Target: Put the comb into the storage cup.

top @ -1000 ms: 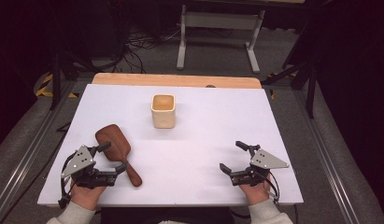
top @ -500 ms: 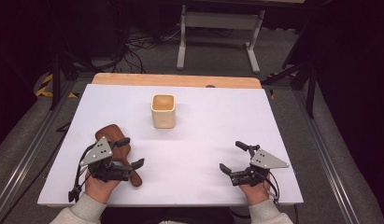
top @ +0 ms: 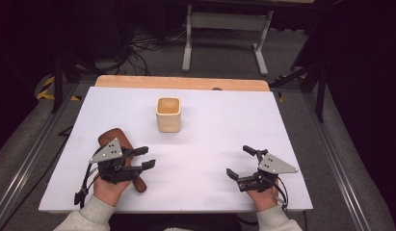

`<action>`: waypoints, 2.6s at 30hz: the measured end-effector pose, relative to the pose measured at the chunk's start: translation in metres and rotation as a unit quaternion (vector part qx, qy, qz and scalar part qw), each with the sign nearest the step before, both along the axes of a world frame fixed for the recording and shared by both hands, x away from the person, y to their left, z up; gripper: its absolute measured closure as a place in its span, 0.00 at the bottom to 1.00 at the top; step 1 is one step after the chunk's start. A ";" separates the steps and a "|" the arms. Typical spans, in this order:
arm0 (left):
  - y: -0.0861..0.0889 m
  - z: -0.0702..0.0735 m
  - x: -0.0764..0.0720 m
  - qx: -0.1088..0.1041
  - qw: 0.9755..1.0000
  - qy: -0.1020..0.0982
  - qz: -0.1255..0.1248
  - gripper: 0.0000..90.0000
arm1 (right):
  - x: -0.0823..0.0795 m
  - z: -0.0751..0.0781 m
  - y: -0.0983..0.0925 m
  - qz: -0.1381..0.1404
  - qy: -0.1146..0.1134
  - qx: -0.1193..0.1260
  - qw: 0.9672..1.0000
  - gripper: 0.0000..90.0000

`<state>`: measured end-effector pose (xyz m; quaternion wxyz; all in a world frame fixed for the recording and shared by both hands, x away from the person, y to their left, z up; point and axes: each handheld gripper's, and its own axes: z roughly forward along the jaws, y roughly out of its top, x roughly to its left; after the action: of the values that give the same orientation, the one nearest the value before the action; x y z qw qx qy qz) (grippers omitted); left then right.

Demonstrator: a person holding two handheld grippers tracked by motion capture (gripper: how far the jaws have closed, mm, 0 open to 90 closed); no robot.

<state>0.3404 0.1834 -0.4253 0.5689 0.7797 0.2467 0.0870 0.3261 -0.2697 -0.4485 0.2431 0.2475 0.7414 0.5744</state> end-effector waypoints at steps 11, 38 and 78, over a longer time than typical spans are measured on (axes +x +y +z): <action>-0.008 0.005 0.004 0.094 0.995 0.024 -0.013 1.00 | 0.000 0.000 -0.001 -0.001 -0.001 0.001 1.000 0.01; -0.034 0.012 0.017 0.299 0.946 0.111 -0.059 1.00 | 0.001 0.000 -0.001 0.000 0.002 0.003 1.000 0.01; -0.041 -0.001 0.020 0.435 0.884 0.163 -0.047 1.00 | 0.001 0.000 -0.001 0.003 0.003 0.005 1.000 0.01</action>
<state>0.3608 0.1428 -0.4267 0.1278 0.9627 0.2365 0.0303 0.3268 -0.2707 -0.4489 0.2380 0.2483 0.7399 0.5782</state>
